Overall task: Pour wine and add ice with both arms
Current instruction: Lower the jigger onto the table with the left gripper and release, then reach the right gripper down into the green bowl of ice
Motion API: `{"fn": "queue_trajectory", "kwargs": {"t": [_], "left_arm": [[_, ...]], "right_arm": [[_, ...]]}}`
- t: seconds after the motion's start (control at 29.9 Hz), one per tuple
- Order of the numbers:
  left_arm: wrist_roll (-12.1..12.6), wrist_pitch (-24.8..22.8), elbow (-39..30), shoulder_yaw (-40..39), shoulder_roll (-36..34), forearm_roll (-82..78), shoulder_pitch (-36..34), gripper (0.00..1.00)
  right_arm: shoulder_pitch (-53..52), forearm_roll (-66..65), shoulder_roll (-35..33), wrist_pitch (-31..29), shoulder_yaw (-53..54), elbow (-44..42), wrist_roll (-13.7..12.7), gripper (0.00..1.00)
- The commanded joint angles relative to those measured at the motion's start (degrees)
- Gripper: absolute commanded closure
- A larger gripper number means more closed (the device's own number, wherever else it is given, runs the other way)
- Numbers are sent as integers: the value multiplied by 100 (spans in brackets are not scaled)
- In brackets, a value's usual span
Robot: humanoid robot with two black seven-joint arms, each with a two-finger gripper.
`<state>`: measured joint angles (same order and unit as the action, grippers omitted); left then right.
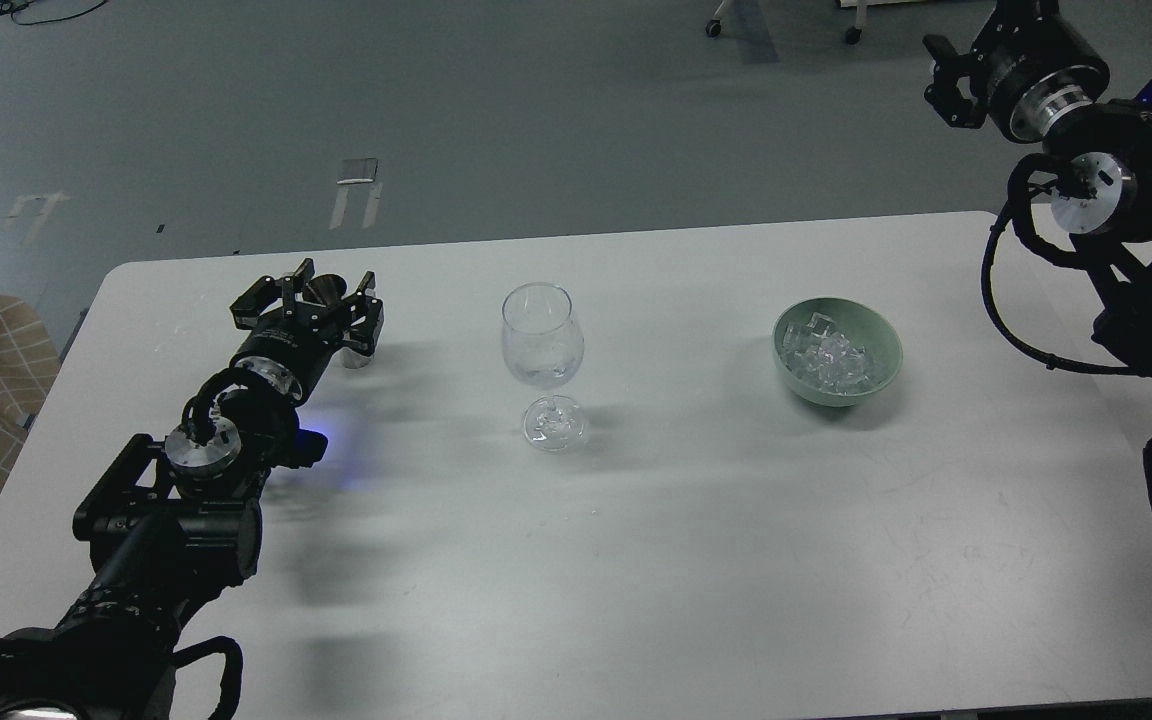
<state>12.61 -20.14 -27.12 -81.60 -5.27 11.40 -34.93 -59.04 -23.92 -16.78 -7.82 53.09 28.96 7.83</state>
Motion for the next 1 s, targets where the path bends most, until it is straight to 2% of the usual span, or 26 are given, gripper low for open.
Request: {"fn": "queue_trajectory", "kwargs": {"t": [0.0,0.03,0.2,0.23,0.57,0.8,0.97], "left_arm": [[-30,10,-144,4,-44,2,-92,30],[-65,10,-153,4,-62,2,-119,29],[-101,-17,-311,-5,-44,-59,-233,7],[-101,-17,-381,-5,-62,-59,-234,6],[-4,-25,-1620,4,-386,-68,-199,2],[-57,80,-1955,-5,-607,-68,-181,2],[31,335,-2113,205,-835,-77,-347,2]], "right_arm": [[-2,1,-9,0,9,14,0,0],[-2,1,-18,0,9,14,0,0],[-2,1,-1,-9,17,14,8,0],[-2,1,0,-17,17,14,8,0],[-151,1,-44,-52,35,58,8,0],[-266,-60,-483,-97,-44,66,44,0],[-354,-359,-799,-263,-1159,391,228,0]]}}
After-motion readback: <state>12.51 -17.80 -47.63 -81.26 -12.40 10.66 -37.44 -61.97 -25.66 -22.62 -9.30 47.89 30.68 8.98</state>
